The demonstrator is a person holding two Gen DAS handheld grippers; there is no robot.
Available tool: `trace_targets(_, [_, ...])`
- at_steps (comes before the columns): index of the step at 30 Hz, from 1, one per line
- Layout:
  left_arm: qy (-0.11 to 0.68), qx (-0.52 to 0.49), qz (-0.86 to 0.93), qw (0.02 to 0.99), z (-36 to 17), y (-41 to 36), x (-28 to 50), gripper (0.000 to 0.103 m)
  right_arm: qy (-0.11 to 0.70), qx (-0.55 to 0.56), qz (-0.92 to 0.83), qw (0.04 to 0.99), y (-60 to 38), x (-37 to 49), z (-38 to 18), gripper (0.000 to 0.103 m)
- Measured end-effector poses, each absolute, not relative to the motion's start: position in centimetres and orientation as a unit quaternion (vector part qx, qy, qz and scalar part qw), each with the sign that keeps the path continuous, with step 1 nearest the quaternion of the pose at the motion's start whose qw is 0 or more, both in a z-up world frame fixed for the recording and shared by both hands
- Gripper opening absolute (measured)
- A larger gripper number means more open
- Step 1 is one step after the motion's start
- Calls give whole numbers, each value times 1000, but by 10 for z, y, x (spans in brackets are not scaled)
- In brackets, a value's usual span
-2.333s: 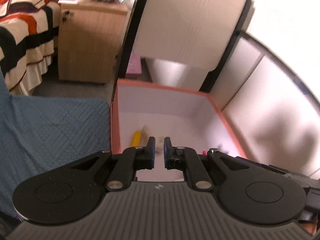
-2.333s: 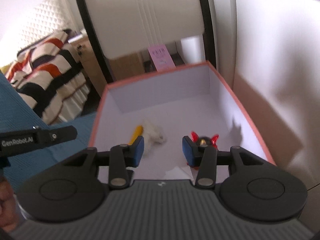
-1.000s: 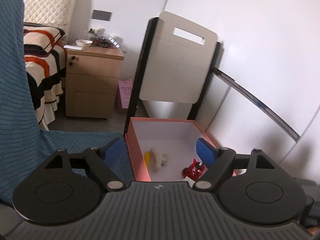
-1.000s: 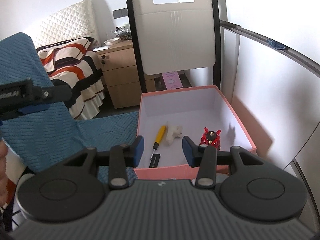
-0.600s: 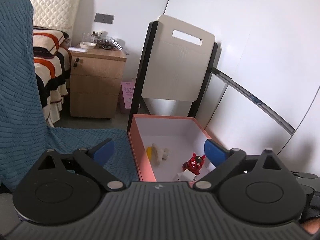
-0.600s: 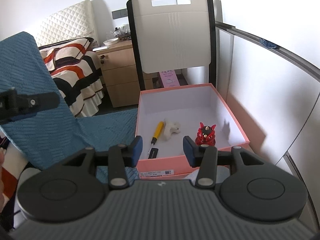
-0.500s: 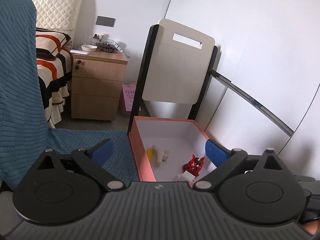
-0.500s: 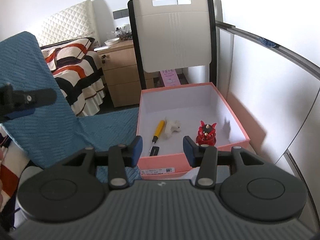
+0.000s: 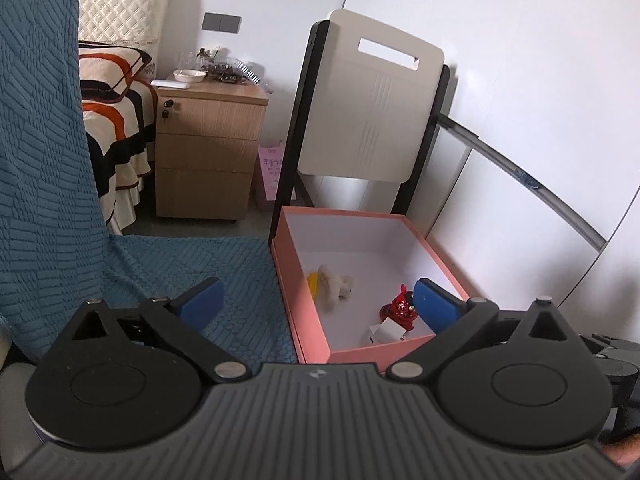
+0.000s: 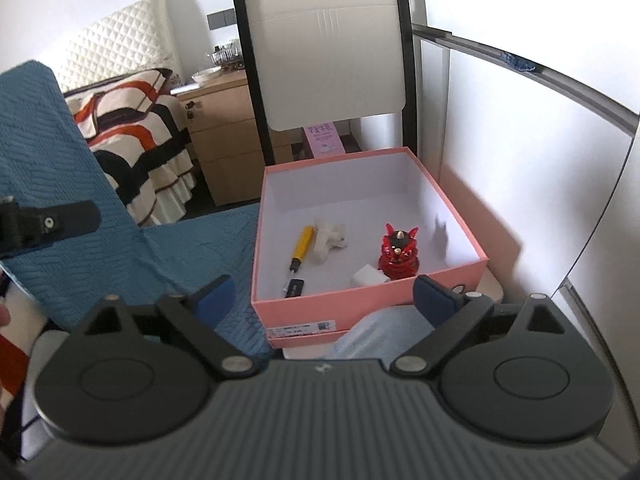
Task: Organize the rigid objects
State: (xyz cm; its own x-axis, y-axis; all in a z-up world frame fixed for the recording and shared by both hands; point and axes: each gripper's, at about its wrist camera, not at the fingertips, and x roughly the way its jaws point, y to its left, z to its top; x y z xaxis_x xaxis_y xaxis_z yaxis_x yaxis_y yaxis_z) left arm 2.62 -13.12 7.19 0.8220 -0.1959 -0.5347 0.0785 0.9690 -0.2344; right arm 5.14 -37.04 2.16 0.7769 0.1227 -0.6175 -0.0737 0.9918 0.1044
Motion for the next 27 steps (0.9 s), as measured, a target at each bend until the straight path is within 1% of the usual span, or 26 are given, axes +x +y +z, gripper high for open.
trace_targets(10, [306, -102, -64, 944, 67, -137, 33, 102, 332, 33, 49, 941, -369, 51, 21, 97])
trace_targets(27, [309, -101, -56, 944, 65, -140, 39, 103, 329, 27, 44, 943, -369, 50, 24, 97])
